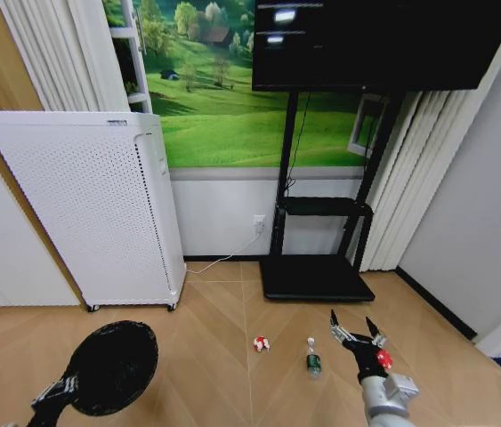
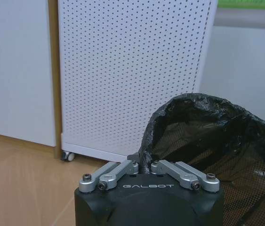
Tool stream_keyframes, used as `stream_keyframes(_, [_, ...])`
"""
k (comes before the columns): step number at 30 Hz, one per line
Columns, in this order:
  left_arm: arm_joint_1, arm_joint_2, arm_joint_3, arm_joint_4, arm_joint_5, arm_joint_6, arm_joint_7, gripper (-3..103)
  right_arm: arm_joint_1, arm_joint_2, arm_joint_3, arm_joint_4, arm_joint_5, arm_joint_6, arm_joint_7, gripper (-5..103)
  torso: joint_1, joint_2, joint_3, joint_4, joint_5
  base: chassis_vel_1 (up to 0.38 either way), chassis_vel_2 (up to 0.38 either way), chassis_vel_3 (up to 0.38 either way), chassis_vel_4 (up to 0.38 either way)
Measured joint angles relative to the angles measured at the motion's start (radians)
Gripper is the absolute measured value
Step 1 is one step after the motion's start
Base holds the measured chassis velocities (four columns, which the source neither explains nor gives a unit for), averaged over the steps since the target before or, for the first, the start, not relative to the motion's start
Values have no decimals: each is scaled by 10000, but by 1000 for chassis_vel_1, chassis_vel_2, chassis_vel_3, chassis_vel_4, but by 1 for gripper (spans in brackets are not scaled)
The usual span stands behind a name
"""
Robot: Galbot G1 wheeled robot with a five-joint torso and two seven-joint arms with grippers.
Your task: Pick up the trash bin and place the garbage on the floor into it.
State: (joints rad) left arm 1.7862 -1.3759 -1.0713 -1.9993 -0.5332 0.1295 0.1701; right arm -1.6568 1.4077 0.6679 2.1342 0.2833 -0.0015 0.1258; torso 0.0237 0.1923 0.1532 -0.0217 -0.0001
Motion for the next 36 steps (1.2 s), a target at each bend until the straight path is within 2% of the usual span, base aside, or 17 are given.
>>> stream_keyframes(6, [-26, 81, 6, 30, -940, -109, 340, 5, 73, -183, -175, -145, 44, -79, -8, 100, 0, 0, 0, 3, 0, 0, 0, 0, 0])
stream_keyframes(8, [-74, 219, -321, 151, -1453, -220, 454, 5, 132, -318, -189, -326, -31, -176, 45, 100, 0, 1, 0, 1, 1, 0, 0, 0, 0])
stream_keyframes(12, [163, 357, -938, 353, -1855, -330, 588, 5, 178, -413, -192, -606, -252, -145, 25, 100, 0, 0, 0, 1, 1, 0, 0, 0, 0])
stream_keyframes(20, [661, 244, -1467, 593, -2080, -621, 870, 5, 215, -322, -403, -776, -863, -106, -317, 100, 0, 0, -1, 4, 0, 0, 0, 0, 0])
stream_keyframes(36, [650, -45, -1291, 575, -1802, -804, 1060, 5, 113, -221, -453, -762, -982, 124, -375, 100, 0, 0, -1, 3, 0, 29, 29, -30, -40])
